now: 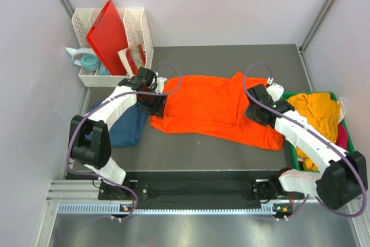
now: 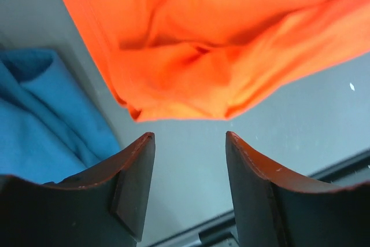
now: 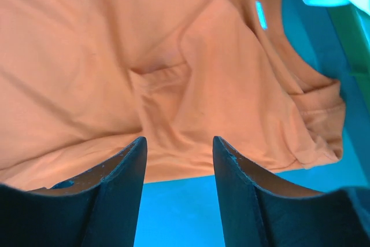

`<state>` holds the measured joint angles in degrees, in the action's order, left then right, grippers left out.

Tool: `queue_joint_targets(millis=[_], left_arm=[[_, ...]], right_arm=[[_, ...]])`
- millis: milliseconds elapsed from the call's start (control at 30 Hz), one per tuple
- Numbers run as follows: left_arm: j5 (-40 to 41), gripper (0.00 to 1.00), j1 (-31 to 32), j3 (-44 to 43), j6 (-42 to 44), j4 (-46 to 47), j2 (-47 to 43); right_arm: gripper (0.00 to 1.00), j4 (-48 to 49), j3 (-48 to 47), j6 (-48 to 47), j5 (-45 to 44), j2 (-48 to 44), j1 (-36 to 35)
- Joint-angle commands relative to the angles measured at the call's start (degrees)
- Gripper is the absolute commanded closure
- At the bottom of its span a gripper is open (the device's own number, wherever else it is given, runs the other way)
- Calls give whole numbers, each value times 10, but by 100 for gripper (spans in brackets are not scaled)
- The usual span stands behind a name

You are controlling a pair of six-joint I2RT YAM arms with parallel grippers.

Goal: Fold and stack the t-shirts
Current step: Fold the flattened tshirt in 1/3 of the way

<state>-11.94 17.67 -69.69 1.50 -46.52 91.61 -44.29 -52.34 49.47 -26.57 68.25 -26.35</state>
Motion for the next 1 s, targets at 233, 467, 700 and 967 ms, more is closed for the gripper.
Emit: queue_joint_targets(millis=[233,467,700,967], left_arm=[[28,44,-1,11,-7,88,72],[49,53,-1,3,2,89,103],[40,100,-1,-2,0,84,118],[34,100,-2,-47,-11,100,85]], right_arm=[[51,-22,0,12,-52,-20,-58],[51,-32,14,25,-61,-30,-63],[52,-31,14,31,-63,-24,-70],[52,-27,19,41,-67,-19,-79]])
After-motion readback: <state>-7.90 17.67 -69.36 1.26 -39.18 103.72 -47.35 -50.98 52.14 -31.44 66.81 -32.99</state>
